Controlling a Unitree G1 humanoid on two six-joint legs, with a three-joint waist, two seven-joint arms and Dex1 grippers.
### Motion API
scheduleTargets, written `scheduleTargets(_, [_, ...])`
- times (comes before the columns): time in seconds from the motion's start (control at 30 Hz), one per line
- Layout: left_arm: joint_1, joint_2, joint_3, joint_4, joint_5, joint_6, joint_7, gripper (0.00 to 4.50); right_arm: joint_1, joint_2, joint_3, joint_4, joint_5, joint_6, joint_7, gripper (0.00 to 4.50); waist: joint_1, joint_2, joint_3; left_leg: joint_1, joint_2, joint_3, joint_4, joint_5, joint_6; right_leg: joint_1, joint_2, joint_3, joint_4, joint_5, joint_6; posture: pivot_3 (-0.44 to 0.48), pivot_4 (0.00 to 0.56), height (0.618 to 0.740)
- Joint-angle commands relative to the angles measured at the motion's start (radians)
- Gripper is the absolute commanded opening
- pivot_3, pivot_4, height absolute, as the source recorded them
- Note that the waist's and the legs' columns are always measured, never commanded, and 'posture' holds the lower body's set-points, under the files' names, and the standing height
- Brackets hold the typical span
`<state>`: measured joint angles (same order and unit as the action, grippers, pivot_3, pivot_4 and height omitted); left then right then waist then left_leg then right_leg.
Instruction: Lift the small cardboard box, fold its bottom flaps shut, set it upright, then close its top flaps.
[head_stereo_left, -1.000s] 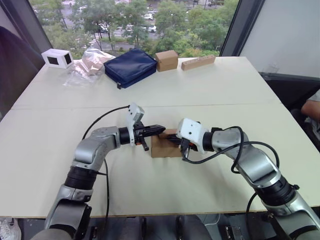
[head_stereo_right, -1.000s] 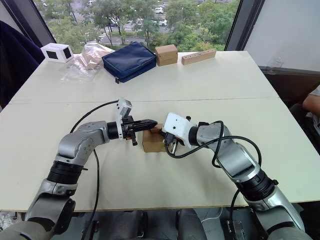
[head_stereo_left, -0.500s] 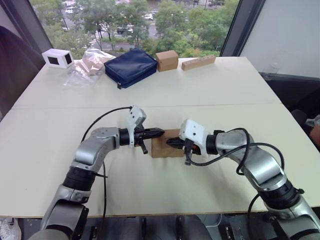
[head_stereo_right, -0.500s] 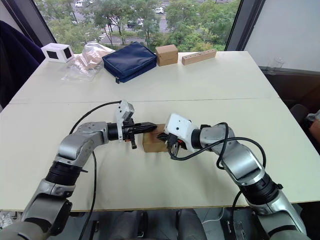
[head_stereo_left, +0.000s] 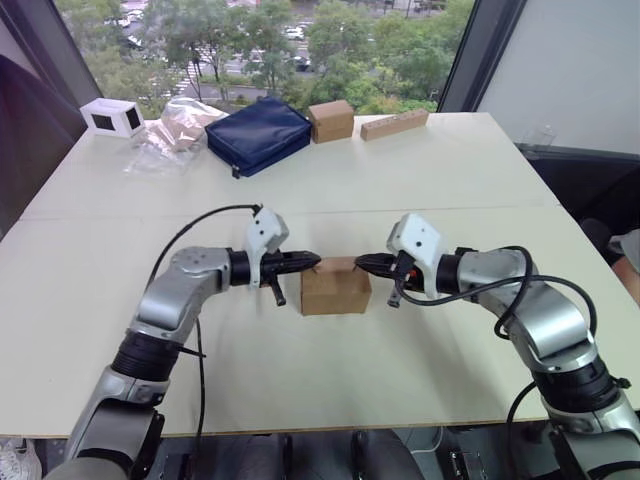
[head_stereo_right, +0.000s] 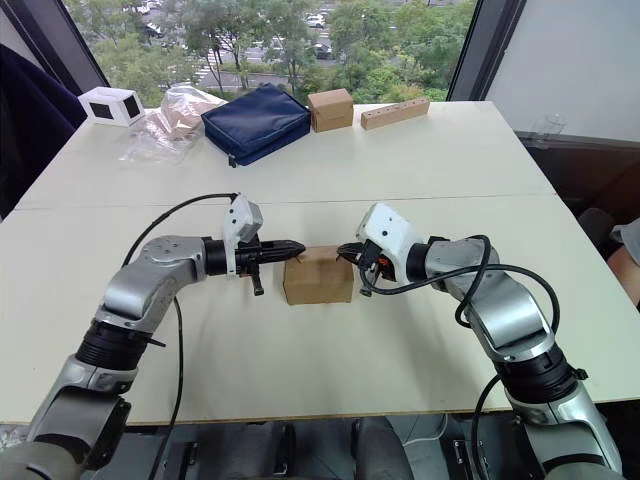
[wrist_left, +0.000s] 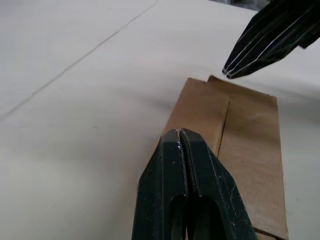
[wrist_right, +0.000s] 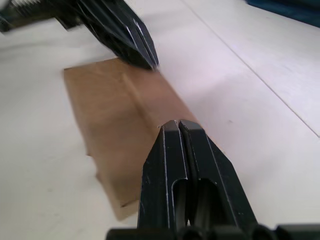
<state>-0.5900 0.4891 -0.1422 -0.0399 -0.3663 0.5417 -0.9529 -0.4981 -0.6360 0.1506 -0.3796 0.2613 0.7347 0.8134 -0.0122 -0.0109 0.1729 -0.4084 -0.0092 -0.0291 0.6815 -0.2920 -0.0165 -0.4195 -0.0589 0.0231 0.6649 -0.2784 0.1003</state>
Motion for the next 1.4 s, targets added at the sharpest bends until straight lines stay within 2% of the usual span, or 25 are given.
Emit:
scheduleTargets(0.03, [-0.019, 0.022, 0.027, -0.094, -0.030, 0.026, -0.001, 0.02, -0.029, 0.019, -0.006, 0.012, 0.010, -0.046, 0.001, 0.00, 0.000, 0.000, 0.000, 0.000, 0.000, 0.000, 0.000, 0.000, 0.000, 0.000, 0.000, 0.000, 0.000, 0.000, 0.000, 0.000, 0.150, 0.740])
scheduleTargets(0.3, [-0.015, 0.009, 0.005, -0.113, -0.020, 0.037, 0.023, 0.02, -0.042, 0.046, 0.032, 0.033, -0.001, -0.074, 0.002, 0.00, 0.001, 0.000, 0.000, 0.000, 0.000, 0.000, 0.000, 0.000, 0.000, 0.000, 0.000, 0.000, 0.000, 0.000, 0.000, 0.000, 0.150, 0.740])
scheduleTargets(0.53, [0.011, 0.003, -0.077, -0.039, 0.033, -0.015, -0.017, 0.02, -0.028, 0.046, 0.088, 0.050, -0.037, -0.095, 0.004, 0.00, 0.000, 0.000, 0.000, 0.000, 0.000, 0.000, 0.000, 0.000, 0.000, 0.000, 0.000, 0.000, 0.000, 0.000, 0.000, 0.000, 0.150, 0.740])
scheduleTargets(0.9, [0.008, -0.002, -0.084, 0.003, 0.071, -0.061, -0.032, 0.02, -0.008, 0.045, 0.123, 0.075, -0.084, -0.112, -0.005, 0.00, 0.001, 0.000, 0.000, 0.000, 0.000, 0.000, 0.000, 0.000, 0.000, 0.000, 0.000, 0.000, 0.000, 0.000, 0.000, 0.000, 0.150, 0.740])
scheduleTargets(1.27, [0.019, -0.007, -0.073, -0.006, 0.077, -0.059, -0.025, 0.02, -0.007, 0.051, 0.114, 0.097, -0.088, -0.122, -0.005, 0.00, 0.000, 0.000, 0.000, 0.000, 0.000, 0.000, 0.000, 0.000, 0.000, 0.000, 0.000, 0.000, 0.000, 0.000, 0.000, 0.000, 0.150, 0.740])
scheduleTargets(1.4, [0.012, -0.007, -0.020, -0.006, 0.033, -0.048, -0.028, 0.02, -0.002, 0.091, 0.026, 0.090, -0.013, -0.155, -0.008, 0.00, 0.000, 0.000, 0.000, 0.000, 0.000, 0.000, 0.000, 0.000, 0.000, 0.000, 0.000, 0.000, 0.000, 0.000, 0.000, 0.000, 0.150, 0.740])
